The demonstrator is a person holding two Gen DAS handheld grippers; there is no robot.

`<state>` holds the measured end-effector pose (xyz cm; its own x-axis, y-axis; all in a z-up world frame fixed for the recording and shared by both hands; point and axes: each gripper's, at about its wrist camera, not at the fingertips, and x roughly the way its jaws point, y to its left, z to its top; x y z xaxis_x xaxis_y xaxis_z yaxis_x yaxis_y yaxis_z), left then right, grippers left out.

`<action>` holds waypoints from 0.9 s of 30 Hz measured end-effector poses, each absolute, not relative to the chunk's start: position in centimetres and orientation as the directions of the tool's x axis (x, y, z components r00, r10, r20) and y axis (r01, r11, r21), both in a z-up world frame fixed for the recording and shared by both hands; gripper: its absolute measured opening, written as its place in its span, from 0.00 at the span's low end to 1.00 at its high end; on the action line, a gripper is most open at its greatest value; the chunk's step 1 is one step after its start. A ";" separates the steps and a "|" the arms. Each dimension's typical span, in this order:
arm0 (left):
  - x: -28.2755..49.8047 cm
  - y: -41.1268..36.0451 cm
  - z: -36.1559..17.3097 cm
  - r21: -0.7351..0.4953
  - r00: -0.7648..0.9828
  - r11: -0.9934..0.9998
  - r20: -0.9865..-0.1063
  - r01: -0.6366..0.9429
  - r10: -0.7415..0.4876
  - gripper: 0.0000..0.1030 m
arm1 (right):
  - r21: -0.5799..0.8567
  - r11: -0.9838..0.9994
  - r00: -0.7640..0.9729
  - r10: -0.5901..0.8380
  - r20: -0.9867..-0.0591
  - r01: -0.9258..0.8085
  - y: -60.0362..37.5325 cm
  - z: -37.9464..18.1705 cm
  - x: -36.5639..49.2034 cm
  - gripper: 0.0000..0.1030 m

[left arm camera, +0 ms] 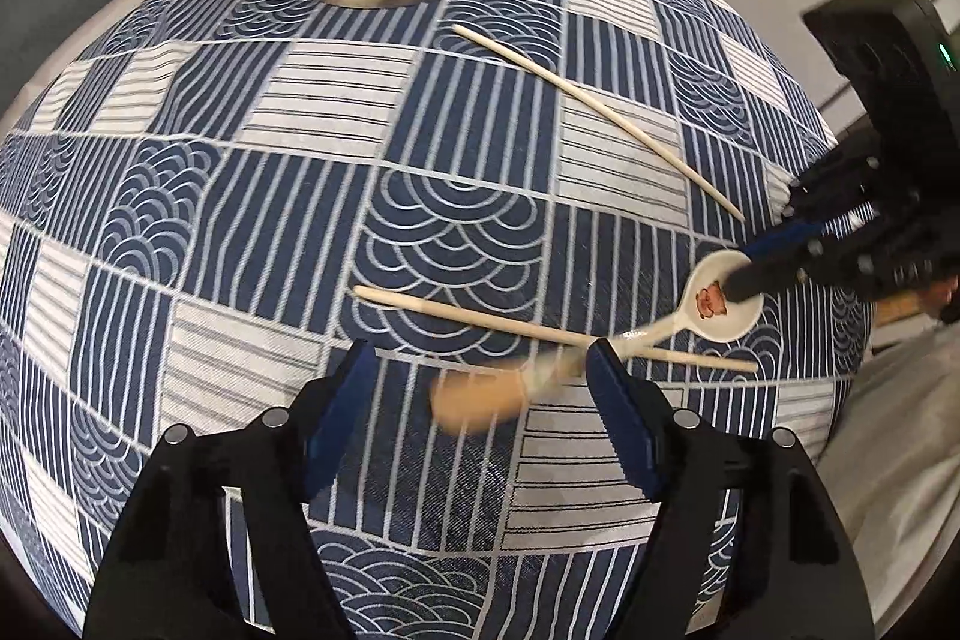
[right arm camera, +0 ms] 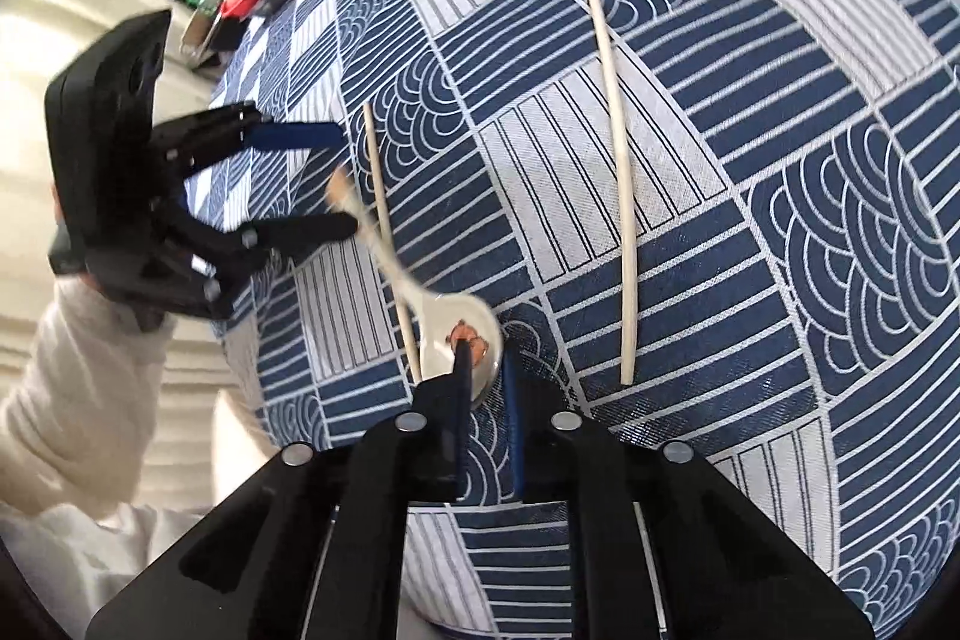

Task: Organize utensils
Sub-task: 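Close the right gripper on the bear-printed spoon's handle, then lift the bear-printed spoon with the right gripper toward the black holder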

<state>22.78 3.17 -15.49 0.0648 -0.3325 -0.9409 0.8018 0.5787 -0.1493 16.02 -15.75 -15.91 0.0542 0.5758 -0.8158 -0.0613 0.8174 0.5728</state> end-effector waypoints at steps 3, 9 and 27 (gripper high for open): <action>22.7 2.8 -15.5 -0.132 0.068 0.550 -0.942 0.824 -0.328 0.49 | 0.571 0.820 0.043 0.573 -0.819 -0.042 -15.9 -16.0 16.5 0.05; 22.0 3.1 -15.0 -0.153 0.033 0.510 -0.941 0.846 -0.336 0.36 | 0.546 0.836 0.028 0.548 -0.836 -0.047 -15.8 -15.7 17.6 0.05; 19.6 3.3 -15.4 -0.051 0.028 0.322 -0.972 0.946 -0.235 0.22 | 0.522 0.847 -0.035 0.522 -0.852 -0.101 -14.9 -15.1 19.8 0.05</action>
